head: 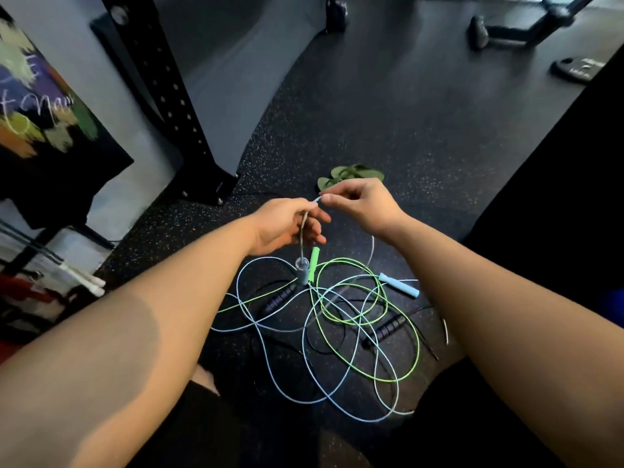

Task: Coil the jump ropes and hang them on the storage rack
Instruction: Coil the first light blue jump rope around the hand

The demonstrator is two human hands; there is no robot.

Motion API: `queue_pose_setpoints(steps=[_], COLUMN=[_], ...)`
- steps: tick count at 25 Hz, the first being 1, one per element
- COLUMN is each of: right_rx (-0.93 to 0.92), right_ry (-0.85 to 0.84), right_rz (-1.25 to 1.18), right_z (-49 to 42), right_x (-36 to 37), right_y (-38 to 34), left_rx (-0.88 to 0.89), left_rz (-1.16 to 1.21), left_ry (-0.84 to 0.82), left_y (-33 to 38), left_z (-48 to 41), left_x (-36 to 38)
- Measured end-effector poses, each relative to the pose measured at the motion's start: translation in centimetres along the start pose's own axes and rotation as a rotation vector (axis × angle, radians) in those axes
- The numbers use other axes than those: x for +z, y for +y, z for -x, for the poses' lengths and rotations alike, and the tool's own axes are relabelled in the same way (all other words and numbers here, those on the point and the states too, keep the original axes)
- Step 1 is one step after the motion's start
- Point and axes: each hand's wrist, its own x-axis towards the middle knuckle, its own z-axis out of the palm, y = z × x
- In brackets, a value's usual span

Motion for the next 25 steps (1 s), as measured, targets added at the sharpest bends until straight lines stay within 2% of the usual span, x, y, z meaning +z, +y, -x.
queue_pose_setpoints(steps=[3,6,10,13,16,20,25], right_rx=[-0.031,-0.058,0.008,0.096,0.21,0.19,-0.032], right_ry=[0.027,0.032,0.039,-0.037,-0.188,-0.368,-0.391], right_rz=[-0.055,-0.098,-0.181,-0.084,0.081,0.296,0.516], right_z=[-0.4,0.0,0.1,0.5,1.5,2.6,3.5], right_x=[0.0,0.1,0.8,1.8,2.3,2.1,1.3], right_y=[0.0,0.7,1.1,1.6,2.3,1.7,-0.8], left_rx=[-0.045,0.025,0.106,0.169,0.228,0.28,0.3], left_rz=[0.106,0.254,0.48,0.55,0.597,0.506,0.199], left_ry=[-0.092,-0.138,-0.112,-0.079,-0.013,0.072,0.194], left_y=[0.3,1.4,2.2,2.5,2.9,2.9,1.3], left_z=[0.7,1.1,1.0,0.6,0.1,-0.4,-1.4], left_x=[0.6,1.3,3.0,3.4,2.5,0.8,1.3])
